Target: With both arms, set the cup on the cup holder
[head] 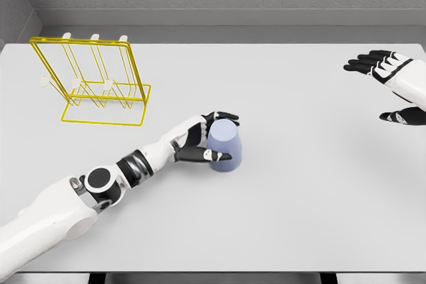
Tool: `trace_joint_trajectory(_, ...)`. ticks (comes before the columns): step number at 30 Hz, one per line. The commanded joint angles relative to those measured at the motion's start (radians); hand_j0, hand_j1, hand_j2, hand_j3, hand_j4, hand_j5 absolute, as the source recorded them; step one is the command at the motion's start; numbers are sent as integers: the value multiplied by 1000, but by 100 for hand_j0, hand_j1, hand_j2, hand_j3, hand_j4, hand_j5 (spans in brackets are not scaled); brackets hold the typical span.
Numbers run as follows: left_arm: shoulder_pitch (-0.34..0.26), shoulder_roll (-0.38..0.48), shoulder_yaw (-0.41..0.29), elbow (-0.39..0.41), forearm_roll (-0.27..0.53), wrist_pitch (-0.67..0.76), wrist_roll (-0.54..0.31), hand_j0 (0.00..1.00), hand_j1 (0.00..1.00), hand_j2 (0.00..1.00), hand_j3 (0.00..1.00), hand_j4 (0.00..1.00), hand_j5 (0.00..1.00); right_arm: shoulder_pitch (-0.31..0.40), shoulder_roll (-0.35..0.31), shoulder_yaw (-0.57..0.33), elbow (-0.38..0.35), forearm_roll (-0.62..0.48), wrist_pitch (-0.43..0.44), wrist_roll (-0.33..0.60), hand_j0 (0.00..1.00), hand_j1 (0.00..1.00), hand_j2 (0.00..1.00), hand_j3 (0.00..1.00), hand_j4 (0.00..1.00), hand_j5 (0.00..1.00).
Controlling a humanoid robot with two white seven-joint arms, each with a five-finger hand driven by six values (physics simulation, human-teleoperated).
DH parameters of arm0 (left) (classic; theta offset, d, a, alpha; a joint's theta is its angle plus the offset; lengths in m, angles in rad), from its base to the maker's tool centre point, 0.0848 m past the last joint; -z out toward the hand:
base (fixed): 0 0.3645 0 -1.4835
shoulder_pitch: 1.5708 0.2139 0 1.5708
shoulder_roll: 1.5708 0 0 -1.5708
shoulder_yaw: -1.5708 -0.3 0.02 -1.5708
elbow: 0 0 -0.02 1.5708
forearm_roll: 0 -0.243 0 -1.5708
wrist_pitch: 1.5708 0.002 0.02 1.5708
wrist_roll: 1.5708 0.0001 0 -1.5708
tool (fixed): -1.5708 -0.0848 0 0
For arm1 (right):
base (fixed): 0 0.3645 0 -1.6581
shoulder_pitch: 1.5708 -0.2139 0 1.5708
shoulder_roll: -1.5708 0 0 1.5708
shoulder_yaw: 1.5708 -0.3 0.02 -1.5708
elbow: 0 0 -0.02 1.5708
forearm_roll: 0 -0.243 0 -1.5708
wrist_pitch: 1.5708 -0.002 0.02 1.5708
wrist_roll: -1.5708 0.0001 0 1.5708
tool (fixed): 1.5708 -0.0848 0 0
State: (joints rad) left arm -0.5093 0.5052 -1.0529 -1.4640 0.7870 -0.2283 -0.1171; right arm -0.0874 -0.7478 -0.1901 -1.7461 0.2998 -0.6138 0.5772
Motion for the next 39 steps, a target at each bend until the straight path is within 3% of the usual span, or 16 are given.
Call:
trace_joint_trajectory(1, -2, 1, 1, 1, 5, -13, 1, 59, 59, 59, 59, 59, 59, 0, -1, 0, 0, -5, 3, 0, 100, 100, 100, 100, 100, 100)
trace_joint_trajectory(9, -3, 9, 5, -18, 9, -13, 1, 61, 61, 61, 61, 61, 61, 0, -1, 0, -1, -7, 3, 0, 100, 100, 100, 100, 100, 100)
trace_joint_trajectory(15, -3, 47, 34, -114, 11, -14, 2, 61, 61, 61, 61, 61, 61, 0, -1, 0, -1, -7, 3, 0, 100, 100, 100, 100, 100, 100)
trace_joint_trajectory(23, 3, 173, 91, -253, 26, -14, 4, 61, 61, 61, 61, 61, 61, 0, -1, 0, -1, -7, 3, -2, 100, 100, 100, 100, 100, 100)
trace_joint_trajectory(39, -3, 360, 114, -322, 109, -88, 4, 62, 62, 62, 62, 62, 62, 0, -1, 0, -1, -7, 3, 0, 100, 100, 100, 100, 100, 100)
